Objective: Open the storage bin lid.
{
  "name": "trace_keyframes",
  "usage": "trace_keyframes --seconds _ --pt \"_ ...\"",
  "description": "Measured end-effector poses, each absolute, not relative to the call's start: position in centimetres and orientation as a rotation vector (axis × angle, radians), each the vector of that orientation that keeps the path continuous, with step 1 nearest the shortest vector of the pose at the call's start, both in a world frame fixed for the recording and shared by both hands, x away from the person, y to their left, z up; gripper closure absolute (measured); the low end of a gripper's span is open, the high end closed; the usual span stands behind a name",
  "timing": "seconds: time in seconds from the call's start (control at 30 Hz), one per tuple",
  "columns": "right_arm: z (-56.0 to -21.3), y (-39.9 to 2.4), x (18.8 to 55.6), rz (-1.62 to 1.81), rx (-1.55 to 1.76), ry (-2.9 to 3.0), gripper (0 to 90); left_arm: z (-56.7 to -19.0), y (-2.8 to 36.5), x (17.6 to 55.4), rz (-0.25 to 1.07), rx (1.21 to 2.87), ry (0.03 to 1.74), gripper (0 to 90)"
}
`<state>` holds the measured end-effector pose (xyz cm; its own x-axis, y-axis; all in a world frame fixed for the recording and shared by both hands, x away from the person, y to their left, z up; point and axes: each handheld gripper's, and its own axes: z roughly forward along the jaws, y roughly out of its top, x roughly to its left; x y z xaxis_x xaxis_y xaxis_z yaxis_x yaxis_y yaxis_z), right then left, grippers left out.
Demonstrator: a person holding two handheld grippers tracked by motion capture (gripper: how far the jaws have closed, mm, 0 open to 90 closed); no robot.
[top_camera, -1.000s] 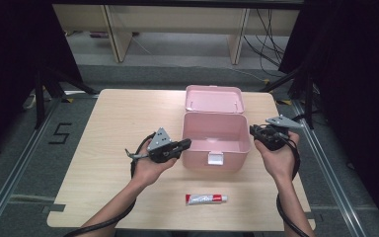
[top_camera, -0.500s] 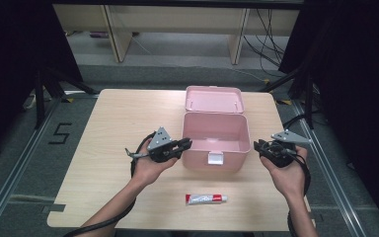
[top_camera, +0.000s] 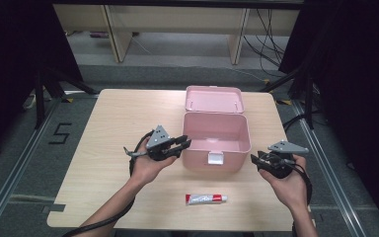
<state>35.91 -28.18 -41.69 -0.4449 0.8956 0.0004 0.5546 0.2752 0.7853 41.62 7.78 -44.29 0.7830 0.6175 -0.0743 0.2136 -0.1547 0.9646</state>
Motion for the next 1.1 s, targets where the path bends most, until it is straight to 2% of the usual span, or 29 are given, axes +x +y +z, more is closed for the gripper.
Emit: trace_keyframes --seconds 0.27,0.67,1.1 --pt "-42.4 -27.7 35.4 0.961 1.222 2.202 64.8 -43.5 8.1 41.1 0.411 1.708 0.644 66.6" --pt "-44.2 -26.7 34.6 0.944 1.271 2.329 63.7 -42.9 9.8 40.5 0.399 1.72 0.688 50.6" --pt "-45.4 -26.3 35.0 0.923 1.172 2.435 63.5 -42.6 10.7 40.4 0.406 1.704 0.721 47.4"
